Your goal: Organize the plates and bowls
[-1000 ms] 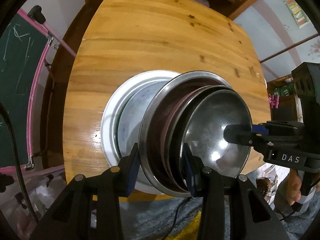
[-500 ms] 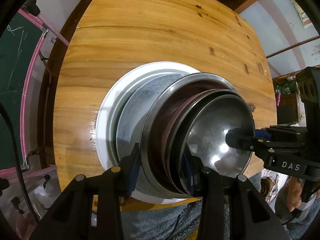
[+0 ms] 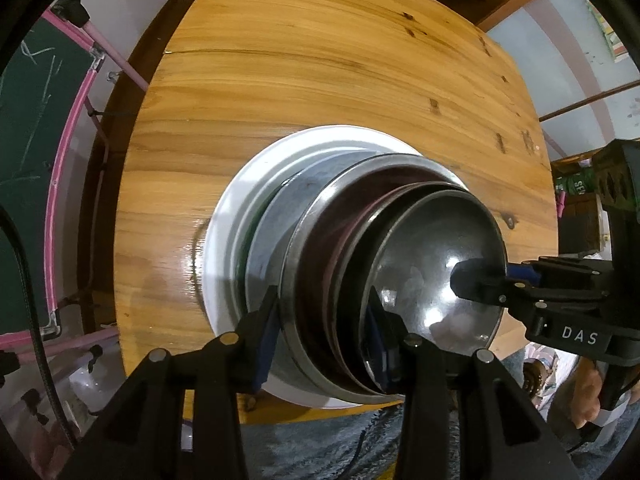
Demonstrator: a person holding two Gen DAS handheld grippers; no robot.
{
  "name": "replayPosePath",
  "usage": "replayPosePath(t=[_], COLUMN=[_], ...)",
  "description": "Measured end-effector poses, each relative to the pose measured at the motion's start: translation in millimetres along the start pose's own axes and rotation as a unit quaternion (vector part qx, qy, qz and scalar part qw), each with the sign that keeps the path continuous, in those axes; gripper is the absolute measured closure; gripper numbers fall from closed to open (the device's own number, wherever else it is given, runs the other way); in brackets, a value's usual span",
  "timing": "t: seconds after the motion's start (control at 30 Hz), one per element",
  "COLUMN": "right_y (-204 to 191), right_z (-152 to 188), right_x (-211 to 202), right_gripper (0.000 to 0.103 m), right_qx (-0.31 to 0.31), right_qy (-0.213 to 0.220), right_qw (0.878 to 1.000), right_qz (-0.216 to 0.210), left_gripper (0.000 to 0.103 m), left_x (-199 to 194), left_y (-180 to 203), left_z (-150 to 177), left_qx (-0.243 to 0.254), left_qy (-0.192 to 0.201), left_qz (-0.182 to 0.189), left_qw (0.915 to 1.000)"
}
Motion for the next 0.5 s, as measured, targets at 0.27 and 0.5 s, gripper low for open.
replayPosePath(t=[0.27,0.5], right_y=[-3.4,-10.5], right_z=[-2.9,1.7], right_x=[1.6,-7.3], right_gripper=[0.074,0.069], right_qx=[-0.007,-0.035], right_qy=[-0.004,0.014], right_qw=[1.000,0.999], right_qz=[0.002,0.018], left_gripper=[0.056,0.038], left_x=[-8.8,-26.1], left_y=[5.7,12.7], left_z=[-2.1,-6.2], left_qx=[0.012,0.021], left_qy=[0.022,0.050], left_qz=[-0.016,-0.029], left_qw=[0.9996,0.9981])
Point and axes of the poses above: each gripper's, at about its wrist camera, not at the fingertips, and x roughly the way its jaws point, y to its right, z to its underside, the point moved 5 cm from there along x, roughly the way its jaws point, and after that the axes turned 2 degrees about x, right-handed, at the moved point
